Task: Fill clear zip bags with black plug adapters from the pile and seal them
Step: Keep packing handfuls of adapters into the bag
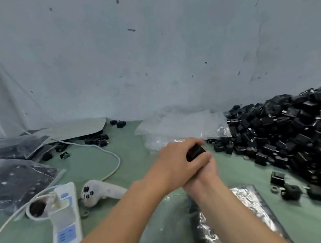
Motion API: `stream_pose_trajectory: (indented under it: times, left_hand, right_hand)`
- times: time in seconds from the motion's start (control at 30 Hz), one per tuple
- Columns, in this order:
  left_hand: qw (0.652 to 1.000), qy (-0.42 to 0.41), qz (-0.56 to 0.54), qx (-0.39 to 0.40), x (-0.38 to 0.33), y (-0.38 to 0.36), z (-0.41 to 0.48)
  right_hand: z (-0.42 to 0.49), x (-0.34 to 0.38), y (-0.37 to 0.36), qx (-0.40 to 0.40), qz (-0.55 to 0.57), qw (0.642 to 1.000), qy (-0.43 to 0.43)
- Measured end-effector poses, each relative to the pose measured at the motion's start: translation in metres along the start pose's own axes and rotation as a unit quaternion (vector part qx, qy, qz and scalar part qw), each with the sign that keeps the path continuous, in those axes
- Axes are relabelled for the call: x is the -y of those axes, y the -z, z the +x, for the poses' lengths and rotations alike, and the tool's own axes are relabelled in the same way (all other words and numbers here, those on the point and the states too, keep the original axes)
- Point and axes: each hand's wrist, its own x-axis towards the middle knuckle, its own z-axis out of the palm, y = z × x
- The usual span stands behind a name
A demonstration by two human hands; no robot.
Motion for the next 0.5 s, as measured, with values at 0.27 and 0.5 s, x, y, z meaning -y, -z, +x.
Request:
stream_pose_trajectory:
  times: [0.27,0.5]
  left_hand:
    - [0.925,0.066,-0.254,-0.276,-0.034,0.017,-0.079]
    - [0.820,0.380,-0.312,-0.293,0.067,0.017,-0.150]
  right_hand:
    - [-0.074,0.039,0.018,-0.109,0.048,0.993,-0.023]
    - [-0.098,0.085,0.067,-0.127,0.046,0.991,-0.003]
